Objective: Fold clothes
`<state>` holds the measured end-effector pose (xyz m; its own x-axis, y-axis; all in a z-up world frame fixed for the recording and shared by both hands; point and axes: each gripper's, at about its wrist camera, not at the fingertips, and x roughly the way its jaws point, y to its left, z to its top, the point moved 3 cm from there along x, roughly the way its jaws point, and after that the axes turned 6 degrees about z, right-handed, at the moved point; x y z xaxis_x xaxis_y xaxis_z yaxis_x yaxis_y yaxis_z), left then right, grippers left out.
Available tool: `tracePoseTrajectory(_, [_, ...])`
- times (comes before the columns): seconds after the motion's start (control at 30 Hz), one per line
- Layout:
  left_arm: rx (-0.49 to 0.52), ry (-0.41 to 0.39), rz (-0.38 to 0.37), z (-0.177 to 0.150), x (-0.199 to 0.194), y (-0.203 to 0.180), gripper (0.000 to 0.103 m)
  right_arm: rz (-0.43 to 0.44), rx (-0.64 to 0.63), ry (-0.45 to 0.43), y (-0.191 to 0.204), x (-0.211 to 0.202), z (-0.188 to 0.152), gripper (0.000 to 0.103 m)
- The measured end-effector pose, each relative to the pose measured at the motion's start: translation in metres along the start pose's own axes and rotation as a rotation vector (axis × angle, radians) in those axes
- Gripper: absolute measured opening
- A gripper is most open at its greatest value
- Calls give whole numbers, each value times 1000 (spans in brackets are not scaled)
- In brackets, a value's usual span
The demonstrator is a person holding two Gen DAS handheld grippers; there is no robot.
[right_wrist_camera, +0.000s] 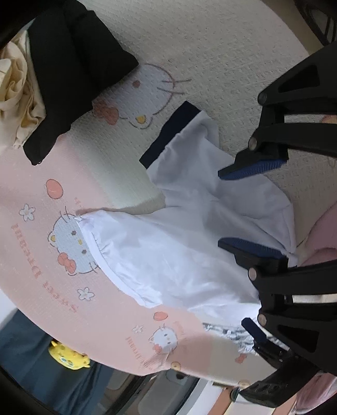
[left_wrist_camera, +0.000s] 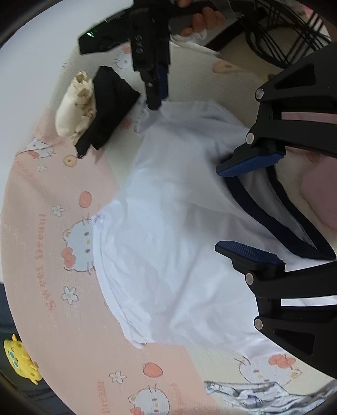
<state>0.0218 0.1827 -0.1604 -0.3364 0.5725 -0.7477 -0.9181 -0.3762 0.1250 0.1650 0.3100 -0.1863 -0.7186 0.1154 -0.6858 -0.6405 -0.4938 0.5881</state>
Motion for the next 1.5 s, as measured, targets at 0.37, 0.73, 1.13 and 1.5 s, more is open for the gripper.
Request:
tracePoseTrajectory(0.37, [152, 35, 64, -32, 25, -16, 35, -91, -293, 9, 67, 20, -39, 64])
tracePoseTrajectory(0.73, [83, -36, 31, -16, 18, 0, 12, -80, -401, 72, 103, 51, -64, 64])
tracePoseTrajectory(1.13, [27, -89, -32, 0, 9, 13, 10, -193, -562, 55, 122, 81, -67, 63])
tracePoseTrajectory(1.5, [-79, -137, -125, 12, 0, 36, 10, -412, -909, -88, 145, 82, -73, 63])
